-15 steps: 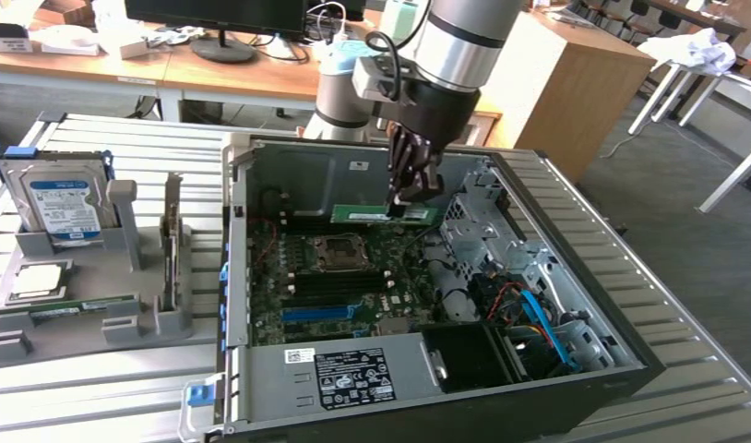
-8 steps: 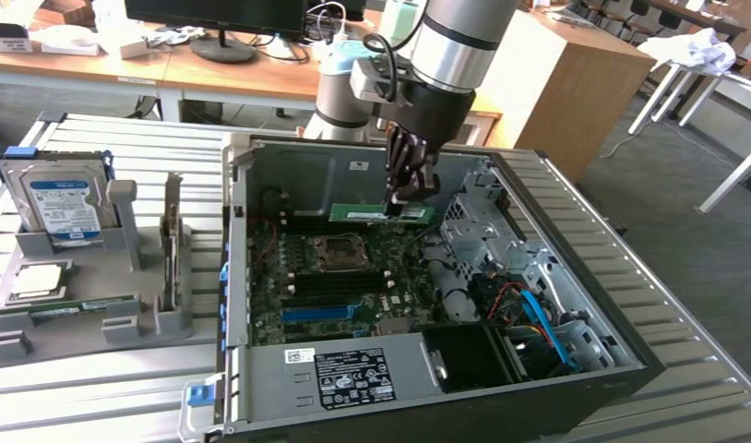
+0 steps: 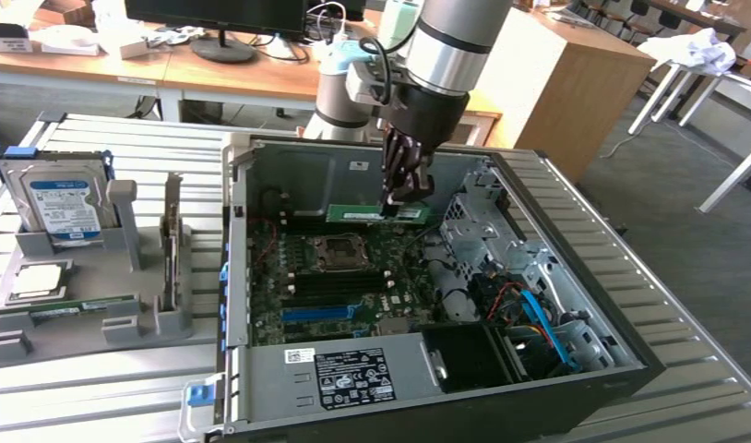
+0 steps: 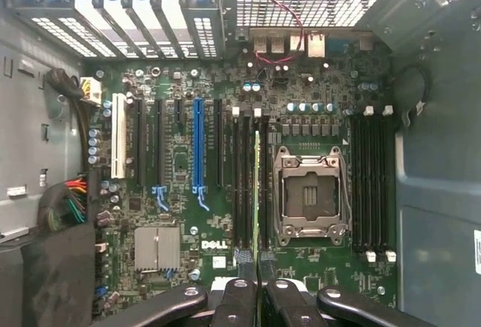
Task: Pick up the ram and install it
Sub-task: 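Insert the ram into the slot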
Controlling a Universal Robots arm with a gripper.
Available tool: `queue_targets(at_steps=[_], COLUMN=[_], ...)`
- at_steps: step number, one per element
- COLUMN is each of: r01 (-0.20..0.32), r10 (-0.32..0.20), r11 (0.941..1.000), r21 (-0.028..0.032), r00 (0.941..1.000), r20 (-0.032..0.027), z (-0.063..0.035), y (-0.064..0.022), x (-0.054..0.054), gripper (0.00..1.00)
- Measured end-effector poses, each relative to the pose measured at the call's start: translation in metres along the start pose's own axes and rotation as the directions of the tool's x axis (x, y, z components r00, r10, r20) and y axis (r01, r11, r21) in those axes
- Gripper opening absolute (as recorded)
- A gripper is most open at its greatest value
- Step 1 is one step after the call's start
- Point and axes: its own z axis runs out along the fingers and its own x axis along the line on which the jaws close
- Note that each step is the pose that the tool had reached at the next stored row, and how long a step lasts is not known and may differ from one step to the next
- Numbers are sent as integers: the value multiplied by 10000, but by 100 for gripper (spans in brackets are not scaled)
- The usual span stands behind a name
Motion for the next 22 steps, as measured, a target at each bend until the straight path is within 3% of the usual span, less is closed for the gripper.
queue_targets(at_steps=[22], r01=[0], r10=[0], r11=[10000], r21=[1], r00=[10000], r20=[2], z=[166], y=[116], x=[-123], gripper=[13])
